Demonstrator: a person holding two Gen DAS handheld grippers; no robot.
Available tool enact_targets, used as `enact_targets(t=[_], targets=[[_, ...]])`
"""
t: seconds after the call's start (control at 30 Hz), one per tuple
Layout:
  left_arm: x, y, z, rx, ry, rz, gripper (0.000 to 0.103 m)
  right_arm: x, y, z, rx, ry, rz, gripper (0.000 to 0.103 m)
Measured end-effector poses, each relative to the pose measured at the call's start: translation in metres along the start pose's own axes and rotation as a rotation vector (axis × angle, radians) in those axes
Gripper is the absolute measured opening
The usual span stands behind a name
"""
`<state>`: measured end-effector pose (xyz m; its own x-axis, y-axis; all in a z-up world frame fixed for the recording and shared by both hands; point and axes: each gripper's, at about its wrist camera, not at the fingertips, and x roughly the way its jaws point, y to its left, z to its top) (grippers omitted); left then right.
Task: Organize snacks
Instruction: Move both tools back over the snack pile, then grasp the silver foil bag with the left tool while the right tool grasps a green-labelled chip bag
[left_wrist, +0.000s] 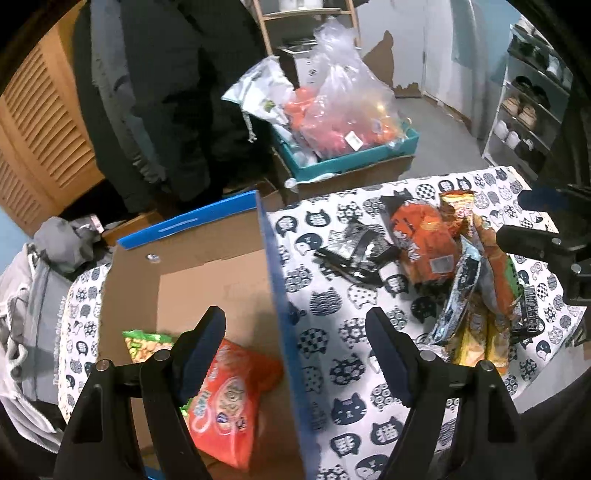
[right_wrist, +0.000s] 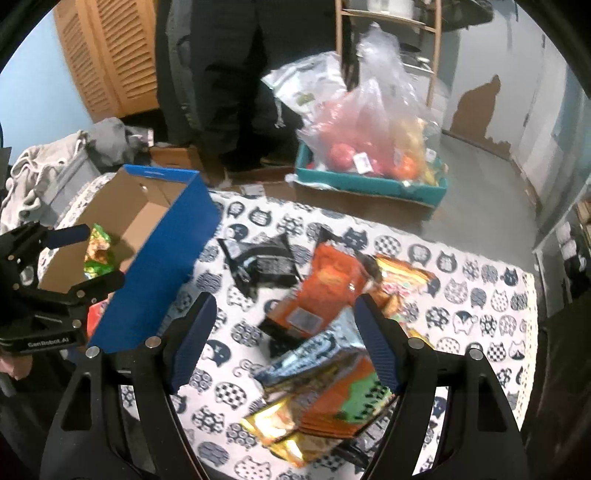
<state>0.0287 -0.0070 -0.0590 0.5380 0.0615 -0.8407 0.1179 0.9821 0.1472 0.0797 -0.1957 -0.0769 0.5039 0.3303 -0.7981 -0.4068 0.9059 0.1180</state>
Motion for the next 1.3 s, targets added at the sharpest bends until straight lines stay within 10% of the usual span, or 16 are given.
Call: enact_targets(t=[1.3], targets=[[0.072, -0.101, 0.005, 0.098, 0.113, -0.182, 0.080, 0.090, -0.092, -0.072, 0.204, 0.241, -0.025, 0.076]])
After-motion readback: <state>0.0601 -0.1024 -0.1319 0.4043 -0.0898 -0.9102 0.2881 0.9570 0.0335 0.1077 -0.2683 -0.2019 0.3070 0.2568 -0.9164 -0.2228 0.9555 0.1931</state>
